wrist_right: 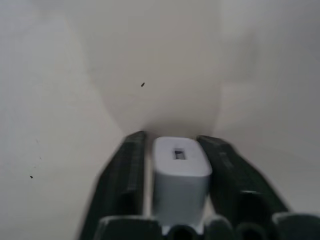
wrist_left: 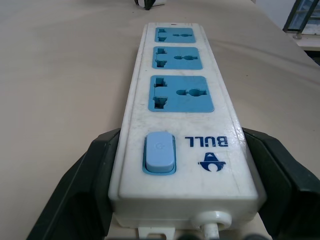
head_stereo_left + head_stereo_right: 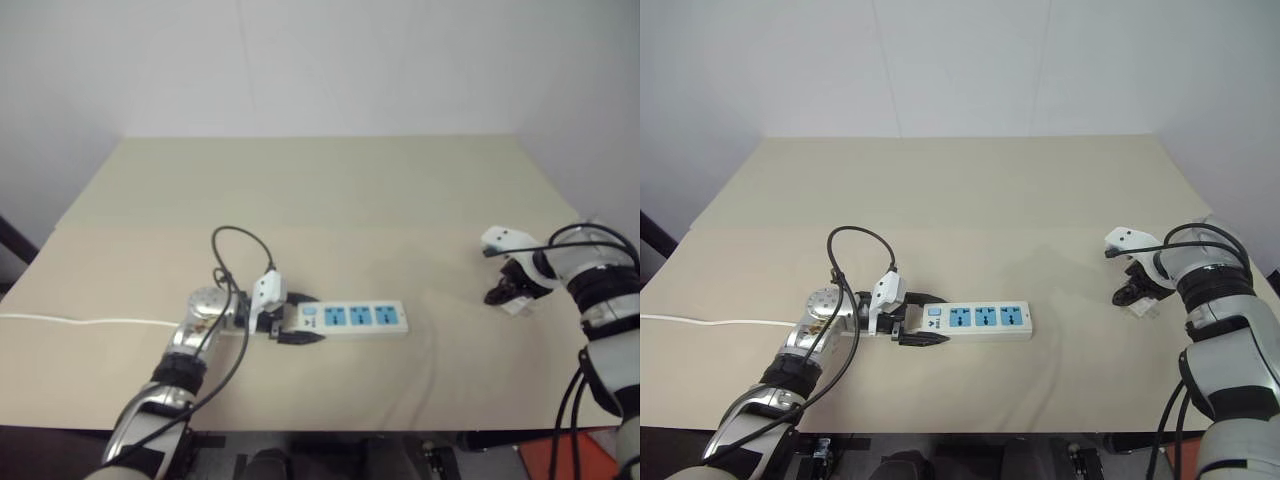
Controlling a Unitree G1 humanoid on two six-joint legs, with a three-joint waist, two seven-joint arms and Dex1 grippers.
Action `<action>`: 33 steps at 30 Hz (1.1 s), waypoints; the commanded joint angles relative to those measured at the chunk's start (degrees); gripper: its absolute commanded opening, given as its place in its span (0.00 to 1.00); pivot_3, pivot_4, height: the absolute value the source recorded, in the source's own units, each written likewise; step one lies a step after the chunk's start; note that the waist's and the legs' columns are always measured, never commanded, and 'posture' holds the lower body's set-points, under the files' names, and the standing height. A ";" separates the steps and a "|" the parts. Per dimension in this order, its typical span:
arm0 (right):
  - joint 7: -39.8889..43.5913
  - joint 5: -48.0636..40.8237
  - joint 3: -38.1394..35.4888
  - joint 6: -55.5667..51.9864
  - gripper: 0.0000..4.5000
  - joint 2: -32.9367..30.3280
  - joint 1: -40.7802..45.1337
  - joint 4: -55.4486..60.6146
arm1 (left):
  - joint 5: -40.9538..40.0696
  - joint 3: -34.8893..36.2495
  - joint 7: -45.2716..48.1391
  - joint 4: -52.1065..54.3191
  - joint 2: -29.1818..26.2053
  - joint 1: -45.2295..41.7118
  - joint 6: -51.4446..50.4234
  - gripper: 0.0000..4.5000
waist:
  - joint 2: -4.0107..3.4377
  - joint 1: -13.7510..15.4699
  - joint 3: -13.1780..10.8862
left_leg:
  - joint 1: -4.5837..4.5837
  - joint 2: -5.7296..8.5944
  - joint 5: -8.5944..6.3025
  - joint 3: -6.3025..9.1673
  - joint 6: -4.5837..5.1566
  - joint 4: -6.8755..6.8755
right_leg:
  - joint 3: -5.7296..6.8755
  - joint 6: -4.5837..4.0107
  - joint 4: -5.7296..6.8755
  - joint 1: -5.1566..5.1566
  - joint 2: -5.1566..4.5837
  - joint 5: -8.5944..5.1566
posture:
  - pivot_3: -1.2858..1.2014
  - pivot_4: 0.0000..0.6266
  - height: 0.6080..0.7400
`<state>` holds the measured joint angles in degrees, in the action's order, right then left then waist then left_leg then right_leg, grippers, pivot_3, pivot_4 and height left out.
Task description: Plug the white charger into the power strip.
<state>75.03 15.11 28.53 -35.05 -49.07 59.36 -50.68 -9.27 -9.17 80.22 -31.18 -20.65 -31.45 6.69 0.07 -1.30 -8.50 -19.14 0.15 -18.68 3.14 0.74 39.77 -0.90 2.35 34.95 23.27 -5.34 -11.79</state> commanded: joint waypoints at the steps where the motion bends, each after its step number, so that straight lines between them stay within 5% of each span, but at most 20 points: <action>1: 0.69 1.47 -0.67 -0.46 0.25 -0.47 0.11 1.29 | 1.49 -2.06 0.46 -1.00 -1.12 0.78 -0.77 0.73 | 0.00 -0.01 0.00 | 0.00 0.00 0.00 0.00 0.00 0.00 | 0.00 0.00 0.00 0.00 0.00 0.00 | 0.52 0.24 1.00; 7: 3.02 -0.74 -3.64 -3.05 0.25 -2.12 -1.37 12.72 | 1.63 -2.06 0.87 -2.26 -1.48 -0.11 -0.36 0.73 | -0.04 0.02 0.01 | -0.01 0.00 0.00 0.01 0.00 -0.02 | 0.01 0.00 0.02 0.03 0.01 0.00 | 0.52 0.24 1.00; 11: 2.60 -8.22 -12.24 -9.39 0.25 -1.40 -2.58 28.63 | 1.78 -2.17 1.14 -3.20 -1.58 -1.47 -0.30 0.73 | -0.12 0.03 0.02 | -0.07 0.00 0.00 0.02 0.00 -0.02 | -0.02 0.00 0.03 0.15 0.02 0.00 | 0.52 0.24 1.00; 16: -5.15 -21.94 -29.22 -18.85 0.25 7.74 -7.40 47.78 | 1.72 -2.40 1.56 -4.96 -1.75 -3.43 -0.20 0.73 | -0.06 0.43 0.03 | -0.12 -0.01 0.00 0.15 0.00 -0.02 | 0.06 0.00 0.06 0.14 0.04 0.00 | 0.52 0.24 1.00; 20: -13.93 -28.50 -35.95 -19.55 0.25 17.62 -14.17 60.50 | 1.77 -2.71 1.67 -6.02 -1.66 -4.33 -0.44 0.73 | -0.05 0.55 0.03 | -0.15 -0.01 0.00 0.19 0.00 -0.03 | 0.07 0.00 0.09 0.15 0.03 0.01 | 0.52 0.24 1.00; 26: -22.34 -34.83 -34.91 -13.67 0.25 29.40 -23.95 69.90 | 1.84 -2.88 1.50 -6.73 -1.81 -4.84 -0.59 0.73 | -0.05 0.40 0.03 | -0.14 0.00 0.00 0.18 0.00 -0.02 | 0.05 0.00 0.14 0.18 0.03 0.01 | 0.52 0.24 1.00; 33: -22.48 -34.65 -27.46 -3.09 0.25 31.77 -28.58 64.80 | 1.69 -2.59 1.11 -5.49 -2.61 -4.10 -1.31 0.73 | -0.05 0.19 0.03 | -0.06 0.00 0.00 0.18 0.00 -0.04 | 0.06 0.00 0.10 0.12 0.06 0.01 | 0.52 0.24 1.00</action>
<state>52.34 -19.23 0.46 -41.48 -17.31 30.60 14.61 -9.24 -10.92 81.88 -36.31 -21.76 -36.40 6.90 0.03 -1.12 -8.47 -19.21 0.16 -18.68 3.32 0.74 39.74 -0.84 2.34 35.05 23.40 -5.28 -11.78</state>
